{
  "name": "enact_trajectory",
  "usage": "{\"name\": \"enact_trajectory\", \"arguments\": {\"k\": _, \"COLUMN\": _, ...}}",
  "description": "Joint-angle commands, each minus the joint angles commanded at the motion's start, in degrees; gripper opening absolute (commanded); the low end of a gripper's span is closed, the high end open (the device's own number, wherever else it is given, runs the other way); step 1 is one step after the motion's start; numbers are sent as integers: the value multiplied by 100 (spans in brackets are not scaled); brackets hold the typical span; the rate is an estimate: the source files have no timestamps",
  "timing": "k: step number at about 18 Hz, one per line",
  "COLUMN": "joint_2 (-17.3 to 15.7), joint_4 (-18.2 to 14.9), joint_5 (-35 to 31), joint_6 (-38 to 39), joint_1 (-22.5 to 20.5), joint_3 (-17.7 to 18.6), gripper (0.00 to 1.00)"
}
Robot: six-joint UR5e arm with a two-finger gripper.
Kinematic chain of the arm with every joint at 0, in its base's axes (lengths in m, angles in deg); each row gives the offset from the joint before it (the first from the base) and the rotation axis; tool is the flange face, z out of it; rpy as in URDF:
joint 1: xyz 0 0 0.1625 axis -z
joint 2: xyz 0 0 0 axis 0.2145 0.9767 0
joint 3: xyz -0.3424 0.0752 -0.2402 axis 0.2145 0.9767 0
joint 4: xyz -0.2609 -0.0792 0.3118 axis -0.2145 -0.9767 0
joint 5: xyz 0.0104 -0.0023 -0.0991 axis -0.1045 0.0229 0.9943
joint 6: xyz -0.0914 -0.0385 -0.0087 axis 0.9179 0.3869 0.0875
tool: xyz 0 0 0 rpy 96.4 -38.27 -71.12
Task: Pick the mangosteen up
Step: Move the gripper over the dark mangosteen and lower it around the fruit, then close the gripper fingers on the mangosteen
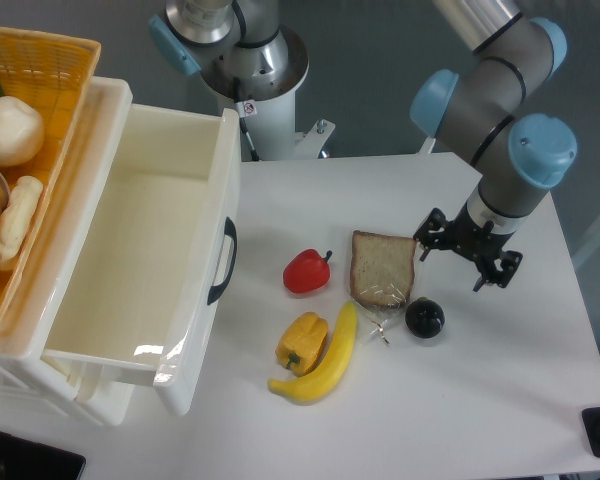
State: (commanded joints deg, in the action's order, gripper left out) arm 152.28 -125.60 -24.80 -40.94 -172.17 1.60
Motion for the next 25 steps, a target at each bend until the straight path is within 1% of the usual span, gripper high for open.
{"name": "enact_trajectory", "arguments": {"k": 1, "joint_2": 53, "joint_4": 166, "joint_5": 17, "joint_6": 9, "joint_1": 17, "joint_3": 0, "gripper": 100}}
{"name": "enact_trajectory", "arguments": {"k": 2, "joint_2": 114, "joint_4": 255, "joint_5": 44, "joint_6": 17, "joint_1": 70, "joint_3": -9, "gripper": 100}}
{"name": "enact_trajectory", "arguments": {"k": 4, "joint_2": 229, "joint_4": 300, "joint_5": 53, "joint_6": 26, "joint_1": 97, "joint_3": -53, "gripper": 100}}
{"name": "enact_trajectory", "arguments": {"k": 11, "joint_2": 457, "joint_4": 309, "joint_5": 44, "joint_6": 53, "joint_1": 193, "joint_3": -141, "gripper": 100}}
{"name": "enact_trajectory", "arguments": {"k": 15, "joint_2": 580, "joint_4": 581, "joint_5": 44, "joint_6": 219, "joint_1": 272, "joint_3": -132, "gripper": 100}}
{"name": "enact_trajectory", "arguments": {"k": 18, "joint_2": 616, "joint_4": 590, "joint_5": 26, "joint_6": 211, "joint_1": 316, "joint_3": -141, "gripper": 99}}
{"name": "enact_trajectory", "arguments": {"k": 22, "joint_2": 668, "joint_4": 590, "joint_5": 18, "joint_6": 202, "joint_1": 316, "joint_3": -141, "gripper": 92}}
{"name": "enact_trajectory", "arguments": {"k": 25, "joint_2": 677, "joint_4": 599, "joint_5": 18, "joint_6": 185, "joint_1": 316, "joint_3": -150, "gripper": 80}}
